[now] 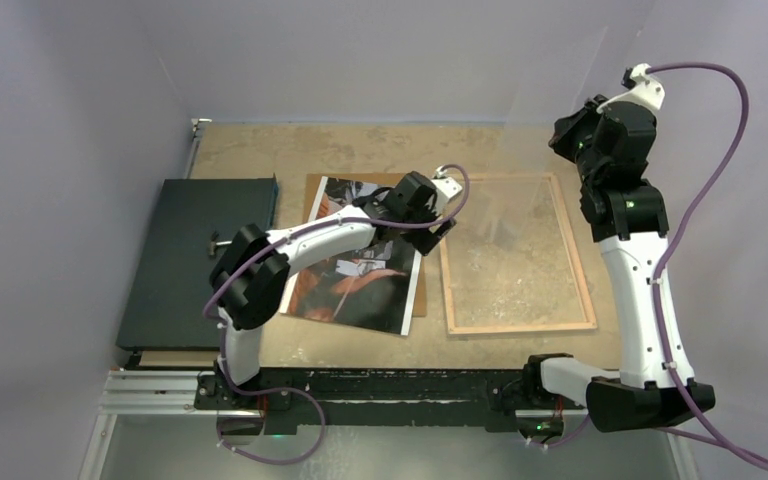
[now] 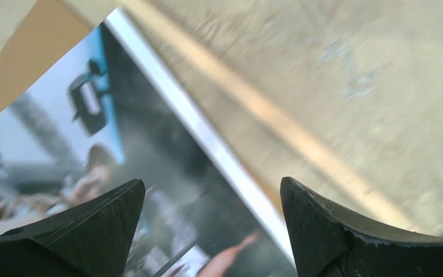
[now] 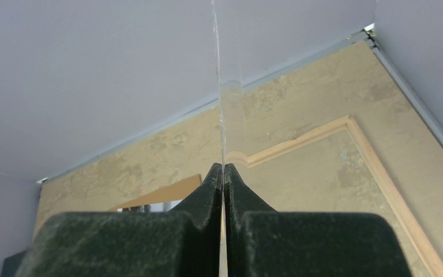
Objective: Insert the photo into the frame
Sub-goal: Adjust the photo frame at the center of the board.
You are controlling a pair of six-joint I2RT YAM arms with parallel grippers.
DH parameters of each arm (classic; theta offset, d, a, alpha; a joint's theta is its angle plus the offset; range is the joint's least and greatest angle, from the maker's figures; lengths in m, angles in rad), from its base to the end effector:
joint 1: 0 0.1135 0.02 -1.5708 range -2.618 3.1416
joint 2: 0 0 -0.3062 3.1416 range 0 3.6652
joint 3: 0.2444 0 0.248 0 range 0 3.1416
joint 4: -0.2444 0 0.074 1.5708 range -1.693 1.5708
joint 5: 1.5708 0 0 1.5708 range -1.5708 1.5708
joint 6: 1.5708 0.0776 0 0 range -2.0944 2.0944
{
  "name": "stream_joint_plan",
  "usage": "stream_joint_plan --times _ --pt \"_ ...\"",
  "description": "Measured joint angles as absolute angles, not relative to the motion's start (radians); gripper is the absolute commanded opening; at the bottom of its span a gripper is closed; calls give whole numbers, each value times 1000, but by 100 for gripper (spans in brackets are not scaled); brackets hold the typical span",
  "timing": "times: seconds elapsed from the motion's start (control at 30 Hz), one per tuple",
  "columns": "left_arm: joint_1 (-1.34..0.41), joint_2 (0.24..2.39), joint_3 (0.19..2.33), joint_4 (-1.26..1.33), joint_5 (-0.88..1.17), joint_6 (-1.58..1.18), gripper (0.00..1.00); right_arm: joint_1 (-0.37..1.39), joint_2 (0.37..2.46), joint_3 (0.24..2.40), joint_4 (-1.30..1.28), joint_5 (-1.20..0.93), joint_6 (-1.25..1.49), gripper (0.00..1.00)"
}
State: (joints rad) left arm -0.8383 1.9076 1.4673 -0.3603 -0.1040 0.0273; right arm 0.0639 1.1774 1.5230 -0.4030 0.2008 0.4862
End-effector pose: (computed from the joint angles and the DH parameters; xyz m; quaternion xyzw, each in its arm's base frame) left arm 0.3201 -0.3438 0.2457 0.3705 0.8484 -0.1037 0.3637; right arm 0.2590 0.0011 0.5257 0.2189 0.6930 0.1154 0.6772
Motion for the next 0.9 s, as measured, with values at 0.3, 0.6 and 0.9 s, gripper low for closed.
stream_joint_plan --times 0.3,0.6,0.9 --pt "-933 2138 1664 -346 -12 -177 81 48 1177 1535 -430 269 455 0" --pt "-961 2212 1664 -346 -91 -210 58 43 1177 1537 -430 275 441 0" --pt "-973 2211 1631 -280 -161 -197 35 38 1177 1525 -421 265 441 0"
